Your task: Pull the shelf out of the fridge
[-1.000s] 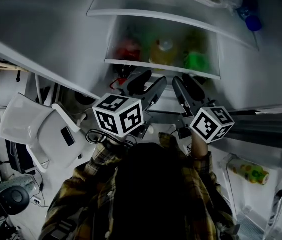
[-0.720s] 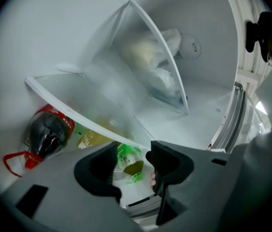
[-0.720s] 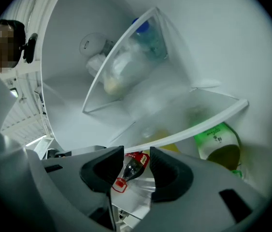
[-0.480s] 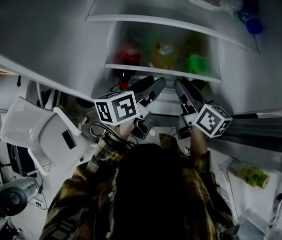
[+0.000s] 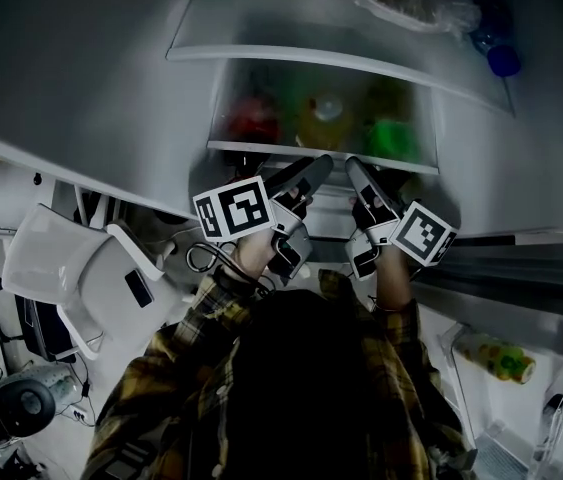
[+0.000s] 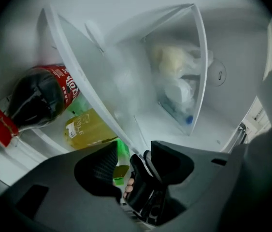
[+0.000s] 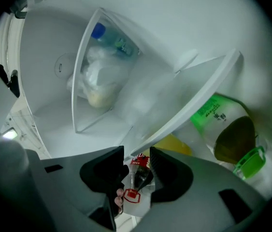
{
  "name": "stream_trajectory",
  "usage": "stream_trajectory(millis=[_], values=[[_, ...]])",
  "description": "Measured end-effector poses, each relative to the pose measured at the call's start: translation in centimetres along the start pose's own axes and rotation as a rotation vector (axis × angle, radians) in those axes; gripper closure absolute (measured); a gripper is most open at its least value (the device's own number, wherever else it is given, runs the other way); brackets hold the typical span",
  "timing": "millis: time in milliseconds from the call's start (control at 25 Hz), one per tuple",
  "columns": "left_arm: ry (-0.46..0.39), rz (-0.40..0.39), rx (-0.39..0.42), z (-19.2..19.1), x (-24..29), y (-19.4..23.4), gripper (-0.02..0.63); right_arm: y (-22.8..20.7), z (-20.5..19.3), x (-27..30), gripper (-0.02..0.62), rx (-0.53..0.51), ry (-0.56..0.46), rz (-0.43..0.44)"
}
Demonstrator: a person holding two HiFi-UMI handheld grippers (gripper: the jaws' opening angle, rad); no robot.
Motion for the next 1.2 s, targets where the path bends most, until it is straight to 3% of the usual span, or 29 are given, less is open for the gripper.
stream_trajectory(millis=[240, 840, 1040, 1200], values=[[-0.001, -0.028, -0.081, 0.3, 1.5, 0.3, 0.396, -1.1, 0.2, 1.0, 0.437, 0.074, -0.012, 0.017], [-0.043, -0.022, -0.154, 1.8, 3.3, 1.5, 0.399, -2.4, 1.6, 3.5, 0.44, 0.192, -0.054, 0.07], [-0.062, -0.003, -0.165, 2.2, 3.1, 2.0, 0.499, -2.3, 1.7, 3.9, 0.514, 0.205, -0.073, 0.055], [-0.061, -0.004, -0.162, 2.3, 3.3, 1.9, 0.552, -2.5, 1.6, 3.8, 0.523, 0.24, -0.089, 0.066]])
Point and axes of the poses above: the fingertips, and each gripper's own axes: x forward along the fingers, y to its left, z out of its top, the point moved 10 cm from there along -x, backward along the fingers, and after that the axes turned 6 degrees about z, right-handed, at the moved point
